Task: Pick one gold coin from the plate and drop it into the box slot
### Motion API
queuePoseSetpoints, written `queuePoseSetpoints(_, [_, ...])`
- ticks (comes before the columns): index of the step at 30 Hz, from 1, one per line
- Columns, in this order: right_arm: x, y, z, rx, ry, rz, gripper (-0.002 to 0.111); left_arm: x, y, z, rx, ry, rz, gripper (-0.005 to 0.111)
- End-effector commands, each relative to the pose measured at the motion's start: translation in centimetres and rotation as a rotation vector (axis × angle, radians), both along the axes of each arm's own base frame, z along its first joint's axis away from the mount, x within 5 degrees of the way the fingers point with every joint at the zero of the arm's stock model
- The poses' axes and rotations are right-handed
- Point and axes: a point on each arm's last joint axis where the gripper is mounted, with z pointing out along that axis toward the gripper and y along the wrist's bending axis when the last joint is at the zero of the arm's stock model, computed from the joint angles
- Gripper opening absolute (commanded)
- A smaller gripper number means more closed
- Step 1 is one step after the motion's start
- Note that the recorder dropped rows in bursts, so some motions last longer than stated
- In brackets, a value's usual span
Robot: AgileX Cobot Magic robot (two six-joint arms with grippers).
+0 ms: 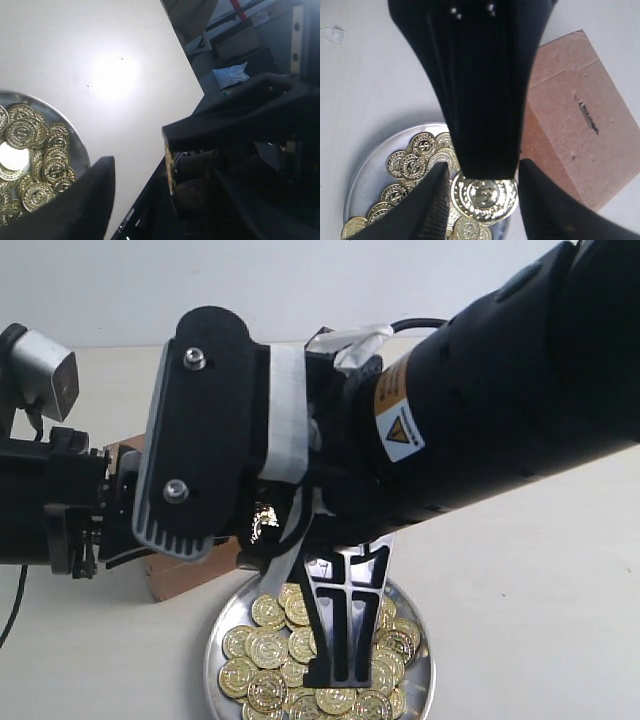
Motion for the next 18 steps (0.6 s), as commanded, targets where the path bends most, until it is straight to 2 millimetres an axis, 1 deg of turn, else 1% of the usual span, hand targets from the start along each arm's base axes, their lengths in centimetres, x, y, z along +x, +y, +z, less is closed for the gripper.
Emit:
queuePoseSetpoints(1, [0.1, 0.1, 0.3, 0.014, -0.008, -0.014, 0.029, 0.1, -0.2, 0.2, -0.011, 0.004, -0.004, 0.052])
queuePoseSetpoints(7, [0.3, 0.4, 0.5, 0.051, -0.034, -0.015, 0.029, 0.3, -0.2, 0.2, -0.008, 0.001, 0.019, 0.052])
queuePoseSetpoints(13, [0.3, 0.3, 0.5, 0.049, -0.031, -0.016, 0.029, 0.1, -1.6, 0.8, 0.013, -0.041, 0.000, 0.052])
queuePoseSetpoints(18, [0.3, 0.3, 0.5, 0.050, -0.014, -0.034, 0.029, 0.1, -1.7, 0.7, 0.015, -0.011, 0.014, 0.051])
